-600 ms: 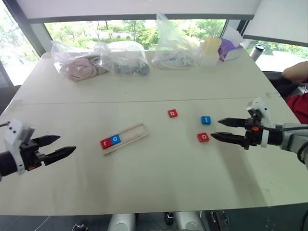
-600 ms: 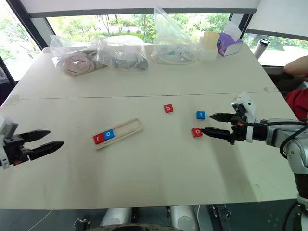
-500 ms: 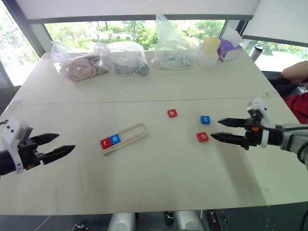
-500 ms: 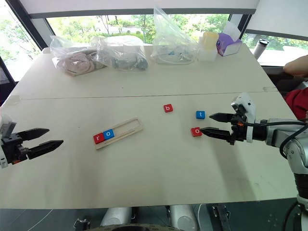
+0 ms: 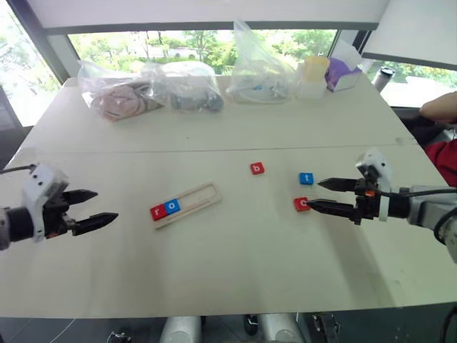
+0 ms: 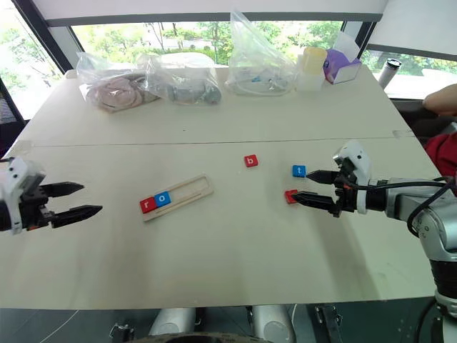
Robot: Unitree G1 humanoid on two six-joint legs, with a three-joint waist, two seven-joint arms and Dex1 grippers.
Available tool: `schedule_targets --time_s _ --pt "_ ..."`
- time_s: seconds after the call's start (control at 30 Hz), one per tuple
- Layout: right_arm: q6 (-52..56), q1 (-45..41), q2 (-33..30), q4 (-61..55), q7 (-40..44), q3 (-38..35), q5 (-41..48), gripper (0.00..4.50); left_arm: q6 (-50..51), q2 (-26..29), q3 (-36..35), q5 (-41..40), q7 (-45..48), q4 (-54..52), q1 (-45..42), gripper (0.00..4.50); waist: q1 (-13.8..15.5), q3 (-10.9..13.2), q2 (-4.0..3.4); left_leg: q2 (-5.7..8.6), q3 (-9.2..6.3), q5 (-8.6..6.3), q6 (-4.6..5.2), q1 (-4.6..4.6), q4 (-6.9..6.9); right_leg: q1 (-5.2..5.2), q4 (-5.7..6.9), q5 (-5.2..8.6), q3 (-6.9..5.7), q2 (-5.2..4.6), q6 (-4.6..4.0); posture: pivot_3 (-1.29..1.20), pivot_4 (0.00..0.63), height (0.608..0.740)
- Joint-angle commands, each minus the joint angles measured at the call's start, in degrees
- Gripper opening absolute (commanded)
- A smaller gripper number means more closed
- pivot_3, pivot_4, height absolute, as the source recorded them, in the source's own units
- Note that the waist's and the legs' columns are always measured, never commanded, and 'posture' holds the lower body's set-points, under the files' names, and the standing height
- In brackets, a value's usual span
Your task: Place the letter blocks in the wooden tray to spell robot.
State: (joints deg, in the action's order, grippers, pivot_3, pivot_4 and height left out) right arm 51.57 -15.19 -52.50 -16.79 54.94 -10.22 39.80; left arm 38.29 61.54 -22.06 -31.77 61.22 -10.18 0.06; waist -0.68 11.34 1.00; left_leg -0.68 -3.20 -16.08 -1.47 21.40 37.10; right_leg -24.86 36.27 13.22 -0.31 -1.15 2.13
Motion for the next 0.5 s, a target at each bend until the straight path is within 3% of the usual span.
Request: schedule_targets --time_s 0.03,0.27,0.5 --pt "1.28 -1.24 3.0 -11.25 -3.33 4.15 2.43 4.38 -4.17 -1.18 9.47 4.12 1.21 -1.56 -3.25 4.5 -0.06 -0.01 -0.02 -0.01 0.0 0.0 0.0 0.0 -0.02 -0.01 0.0 -0.03 0.03 0.03 0.04 0.0 0.15 0.74" --pt "4.01 1.56 10.93 -22.57 -13.55 11.35 2.6 4.38 -7.6 -5.55 16.23 8.94 -1.64 -0.91 -6.31 4.5 0.11 -0.01 0.01 -0.22 -0.08 -0.01 0.02 0.05 -0.04 -0.07 0.02 -0.18 0.14 0.29 0.24 0.0 0.15 0.74" --pt "2.36 3.28 11.07 -23.65 -15.94 15.48 -0.58 4.38 -11.36 -6.79 22.28 13.27 0.31 3.32 -9.81 4.5 -0.21 -0.02 0.02 -0.18 0.02 -0.01 0.02 0.0 0.09 -0.01 0.02 -0.09 0.15 0.28 -0.02 0.0 0.15 0.74"
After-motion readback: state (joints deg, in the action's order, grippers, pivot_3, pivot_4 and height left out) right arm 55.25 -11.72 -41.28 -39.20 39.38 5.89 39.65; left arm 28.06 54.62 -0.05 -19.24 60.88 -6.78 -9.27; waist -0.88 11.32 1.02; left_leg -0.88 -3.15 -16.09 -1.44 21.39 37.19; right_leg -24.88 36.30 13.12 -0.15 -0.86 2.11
